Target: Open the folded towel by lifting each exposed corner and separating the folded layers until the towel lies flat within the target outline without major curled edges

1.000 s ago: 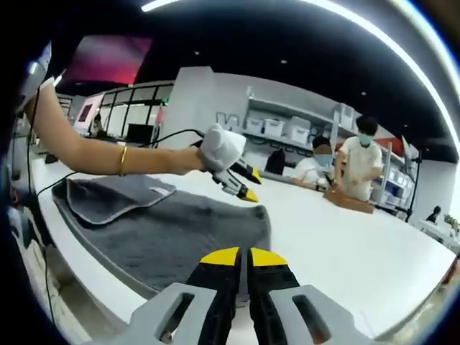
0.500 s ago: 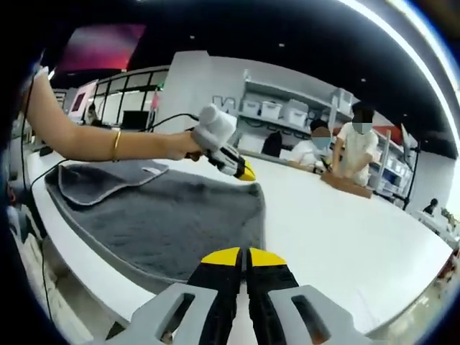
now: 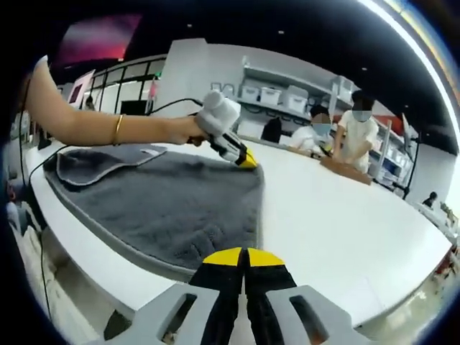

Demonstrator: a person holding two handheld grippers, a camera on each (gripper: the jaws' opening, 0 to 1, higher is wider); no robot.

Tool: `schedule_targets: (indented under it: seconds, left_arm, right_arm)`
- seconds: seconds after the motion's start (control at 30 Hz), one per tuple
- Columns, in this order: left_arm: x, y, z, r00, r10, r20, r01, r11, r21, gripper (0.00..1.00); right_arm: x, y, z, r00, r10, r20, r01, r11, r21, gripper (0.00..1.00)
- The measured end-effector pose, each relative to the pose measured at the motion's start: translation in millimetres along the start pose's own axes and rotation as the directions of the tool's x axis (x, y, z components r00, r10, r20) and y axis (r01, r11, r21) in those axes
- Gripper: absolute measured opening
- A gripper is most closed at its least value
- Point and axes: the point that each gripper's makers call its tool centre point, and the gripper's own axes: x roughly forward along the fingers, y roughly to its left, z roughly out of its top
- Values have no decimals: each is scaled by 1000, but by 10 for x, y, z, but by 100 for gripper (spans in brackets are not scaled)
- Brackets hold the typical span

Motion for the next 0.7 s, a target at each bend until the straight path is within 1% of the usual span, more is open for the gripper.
schedule_targets:
  seconds: [0.1, 0.13, 0.23, 0.33, 0.4, 0.47, 0.6, 0.7]
  left_arm:
    - [20, -52, -50, 1000, 5, -30, -4, 1000, 25, 0]
    - [16, -67, -47, 999, 9, -35, -7, 999, 38, 0]
    - [30, -118, 0, 999, 4, -37, -1, 997, 78, 0]
    - [49, -114, -9, 999, 1, -42, 2, 997, 72, 0]
    - [81, -104, -23, 999, -3, -44, 6, 999, 53, 0]
    - [133, -71, -31, 999, -4, -45, 6, 999, 51, 0]
    - [146, -70, -27, 999, -5, -53, 8, 998, 63, 0]
    - [102, -146, -6, 999, -15, -51, 19, 997, 77, 0]
  right_arm:
    - [-19, -9, -21, 1000, -5, 3, 5, 1000, 6, 0]
    - [-24, -9, -20, 1000, -4, 11, 4, 1000, 17, 0]
    - [-32, -17, -57, 1000, -13, -4, 13, 1000, 17, 0]
    - [-43, -21, -69, 1000, -20, -11, 20, 1000, 10, 0]
    - [-51, -12, -63, 1000, -17, -9, 17, 1000, 9, 0]
    - [-56, -17, -25, 1000, -24, 5, 24, 1000, 6, 0]
    - [-50, -14, 79, 999, -27, 38, 27, 1000, 10, 0]
    - [-9, 13, 106, 999, -19, 39, 20, 1000, -7, 0]
